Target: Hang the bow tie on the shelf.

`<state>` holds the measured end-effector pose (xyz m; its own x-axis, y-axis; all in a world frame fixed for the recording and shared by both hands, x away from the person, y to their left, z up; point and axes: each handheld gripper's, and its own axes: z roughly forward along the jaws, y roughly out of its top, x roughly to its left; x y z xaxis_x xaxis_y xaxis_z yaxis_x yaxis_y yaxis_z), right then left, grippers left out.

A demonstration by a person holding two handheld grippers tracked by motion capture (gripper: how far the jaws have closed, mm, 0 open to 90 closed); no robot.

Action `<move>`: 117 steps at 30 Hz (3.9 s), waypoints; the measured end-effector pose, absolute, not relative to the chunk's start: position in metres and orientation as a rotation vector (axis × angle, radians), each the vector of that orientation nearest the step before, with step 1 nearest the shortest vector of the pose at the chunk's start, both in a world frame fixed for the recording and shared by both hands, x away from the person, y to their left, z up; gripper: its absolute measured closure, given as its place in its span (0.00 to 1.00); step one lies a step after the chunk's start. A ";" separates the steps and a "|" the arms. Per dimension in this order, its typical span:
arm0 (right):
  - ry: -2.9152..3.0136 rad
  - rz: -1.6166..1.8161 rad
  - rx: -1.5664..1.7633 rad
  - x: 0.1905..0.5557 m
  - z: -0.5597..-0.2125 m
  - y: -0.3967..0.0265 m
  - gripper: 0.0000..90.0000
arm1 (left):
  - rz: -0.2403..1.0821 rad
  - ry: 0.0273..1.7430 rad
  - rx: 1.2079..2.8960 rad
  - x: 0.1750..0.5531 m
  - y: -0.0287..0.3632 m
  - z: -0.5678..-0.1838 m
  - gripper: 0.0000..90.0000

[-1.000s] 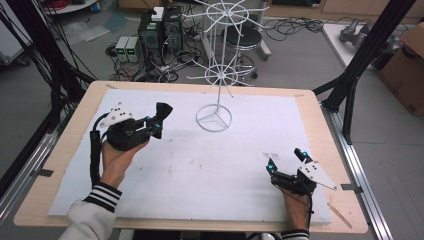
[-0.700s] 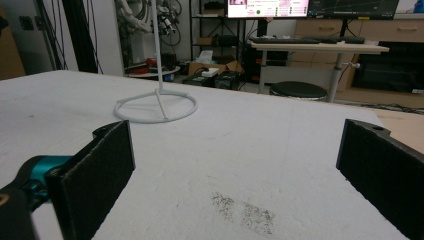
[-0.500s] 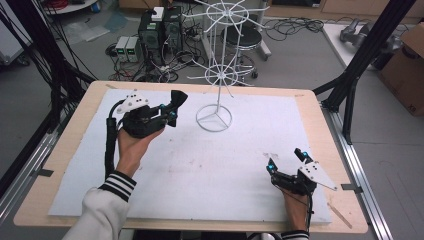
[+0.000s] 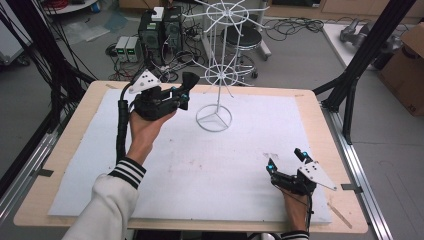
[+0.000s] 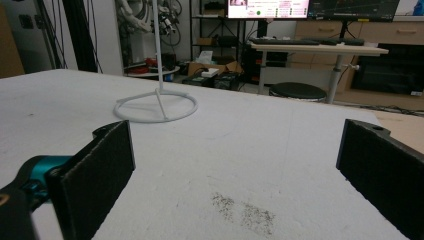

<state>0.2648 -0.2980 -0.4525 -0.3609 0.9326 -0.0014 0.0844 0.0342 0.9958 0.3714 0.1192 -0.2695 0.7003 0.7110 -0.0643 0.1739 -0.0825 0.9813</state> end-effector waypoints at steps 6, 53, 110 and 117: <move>1.552 1.416 1.062 0.264 -0.453 -0.298 0.01 | 0.523 0.718 1.620 0.376 0.107 -0.259 0.84; 1.551 1.415 1.053 0.264 -0.453 -0.297 0.01 | 0.524 0.673 1.702 0.385 0.046 -0.282 0.84; 1.563 1.408 1.050 0.264 -0.453 -0.297 0.01 | 0.431 0.783 1.839 0.383 0.071 -0.337 0.52; 1.563 1.409 1.048 0.264 -0.453 -0.296 0.01 | 0.386 0.716 1.819 0.381 0.084 -0.336 0.25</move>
